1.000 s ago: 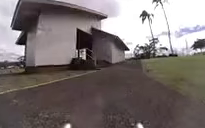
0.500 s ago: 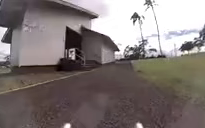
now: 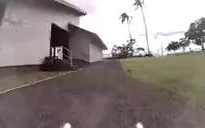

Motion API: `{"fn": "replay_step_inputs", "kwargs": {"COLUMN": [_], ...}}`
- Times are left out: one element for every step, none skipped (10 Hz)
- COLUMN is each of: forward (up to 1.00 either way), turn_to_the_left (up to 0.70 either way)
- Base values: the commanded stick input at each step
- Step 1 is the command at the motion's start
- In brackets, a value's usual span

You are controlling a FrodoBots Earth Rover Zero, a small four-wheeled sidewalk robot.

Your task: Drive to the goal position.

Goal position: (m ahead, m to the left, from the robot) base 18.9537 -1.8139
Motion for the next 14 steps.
{"fn": "replay_step_inputs", "kwargs": {"forward": [0.70, 0.70, 0.70, 0.70, 0.70, 0.70, 0.70, 0.70, 0.70, 0.70, 0.70, 0.70, 0.70, 0.70], "turn_to_the_left": [0.00, -0.08, -0.26, -0.35, -0.35, -0.25, -0.10, 0.00, 0.00, 0.00, 0.00, 0.00, 0.00, -0.11]}}
